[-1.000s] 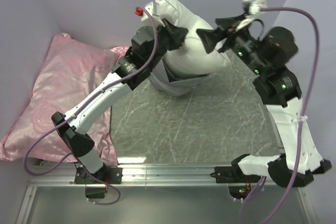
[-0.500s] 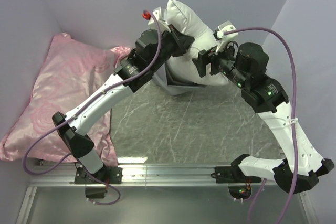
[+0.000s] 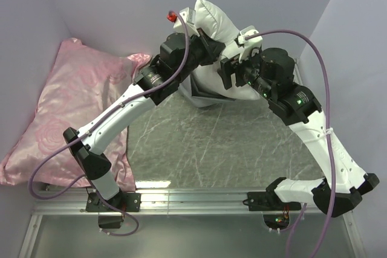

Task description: Remove the pillowcase from the pillow

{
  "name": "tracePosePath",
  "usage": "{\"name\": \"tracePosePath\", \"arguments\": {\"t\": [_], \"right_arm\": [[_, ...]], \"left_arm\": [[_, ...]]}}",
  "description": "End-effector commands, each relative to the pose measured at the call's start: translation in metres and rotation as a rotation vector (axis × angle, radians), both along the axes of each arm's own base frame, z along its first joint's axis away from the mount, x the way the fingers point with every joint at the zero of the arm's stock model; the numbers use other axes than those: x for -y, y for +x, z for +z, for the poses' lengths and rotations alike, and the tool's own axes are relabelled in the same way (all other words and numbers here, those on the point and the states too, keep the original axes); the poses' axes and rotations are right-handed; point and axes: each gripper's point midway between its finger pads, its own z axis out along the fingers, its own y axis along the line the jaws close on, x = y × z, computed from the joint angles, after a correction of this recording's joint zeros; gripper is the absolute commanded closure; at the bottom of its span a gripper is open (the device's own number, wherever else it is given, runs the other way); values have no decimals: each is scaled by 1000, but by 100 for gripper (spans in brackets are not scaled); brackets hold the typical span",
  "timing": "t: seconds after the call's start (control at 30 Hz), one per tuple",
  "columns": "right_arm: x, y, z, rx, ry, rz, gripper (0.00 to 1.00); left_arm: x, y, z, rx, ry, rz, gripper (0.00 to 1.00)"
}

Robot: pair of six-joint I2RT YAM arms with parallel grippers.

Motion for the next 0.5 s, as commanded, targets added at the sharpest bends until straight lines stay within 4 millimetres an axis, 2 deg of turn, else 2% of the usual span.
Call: {"name": "tracePosePath", "arguments": {"t": [0.0, 0.07, 0.1, 0.13, 0.17, 0.2, 0.27, 0.33, 0.37, 0.4, 0.47], "right_arm": [[-4, 11, -26, -62, -24, -45, 17], [-6, 16, -28, -71, -19, -64, 31], [-1, 20, -24, -67, -9, -108, 55], [1, 23, -22, -68, -4, -126, 73], [2, 26, -23, -74, -6, -143, 87], [5, 26, -15, -65, 12, -170, 100], [10, 23, -1, -41, 46, -186, 100], [14, 17, 20, 6, 106, -185, 100], [18, 6, 37, 46, 148, -174, 100], [19, 3, 52, 88, 190, -160, 100], [23, -14, 77, 149, 252, -114, 100]], "left_arm": [[2, -25, 59, 105, -126, -60, 99], [-1, -31, 69, 119, -152, -73, 99], [-1, -35, 72, 124, -161, -86, 99], [-2, -38, 76, 133, -169, -89, 100], [-8, -43, 86, 155, -193, -90, 99], [-8, -46, 88, 159, -197, -93, 99], [-15, -52, 98, 182, -207, -90, 100], [-19, -53, 103, 194, -208, -78, 99], [-24, -56, 108, 206, -209, -72, 99], [-26, -57, 110, 217, -211, -67, 96], [-36, -60, 113, 233, -208, -43, 74]]}}
